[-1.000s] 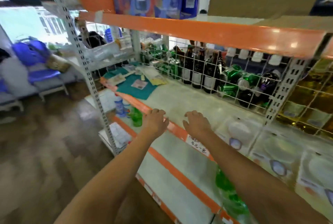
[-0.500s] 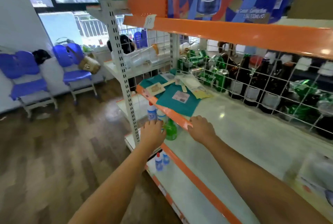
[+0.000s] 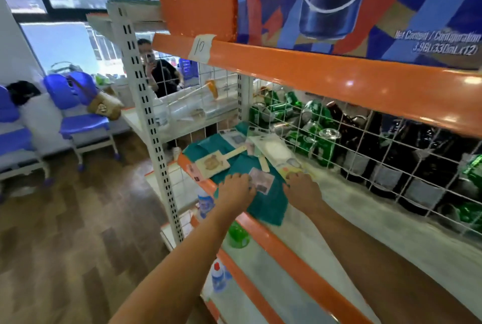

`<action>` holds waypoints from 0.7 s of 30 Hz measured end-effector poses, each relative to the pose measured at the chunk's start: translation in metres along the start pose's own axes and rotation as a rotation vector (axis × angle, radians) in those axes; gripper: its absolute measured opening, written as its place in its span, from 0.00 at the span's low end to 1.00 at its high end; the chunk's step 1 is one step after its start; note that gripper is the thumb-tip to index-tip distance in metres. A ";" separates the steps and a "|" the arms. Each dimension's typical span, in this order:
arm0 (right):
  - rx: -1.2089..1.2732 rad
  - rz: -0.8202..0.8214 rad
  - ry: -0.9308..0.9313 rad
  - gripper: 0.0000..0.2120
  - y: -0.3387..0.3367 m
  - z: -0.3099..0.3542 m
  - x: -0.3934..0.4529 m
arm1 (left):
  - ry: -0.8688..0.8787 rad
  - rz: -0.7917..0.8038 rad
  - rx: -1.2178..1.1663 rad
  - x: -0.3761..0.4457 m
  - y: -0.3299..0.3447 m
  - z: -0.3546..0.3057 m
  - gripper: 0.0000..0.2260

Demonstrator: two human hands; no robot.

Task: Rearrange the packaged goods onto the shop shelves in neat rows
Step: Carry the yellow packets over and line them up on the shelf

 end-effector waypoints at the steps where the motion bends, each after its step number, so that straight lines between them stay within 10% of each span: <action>1: 0.005 -0.010 0.013 0.18 0.000 -0.005 0.009 | 0.010 0.010 0.000 0.013 0.002 -0.007 0.17; 21: 0.151 -0.033 0.340 0.20 0.003 -0.075 0.056 | -0.282 0.141 -0.260 0.125 0.042 -0.054 0.28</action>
Point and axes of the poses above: each hand's wrist, its own x-axis towards the middle knuckle, its own y-axis out of the palm, z = x × y, the point moved 6 cm from there along x, towards the middle knuckle, and after that the axes turned 6 degrees about -z, right-handed, at the moved point
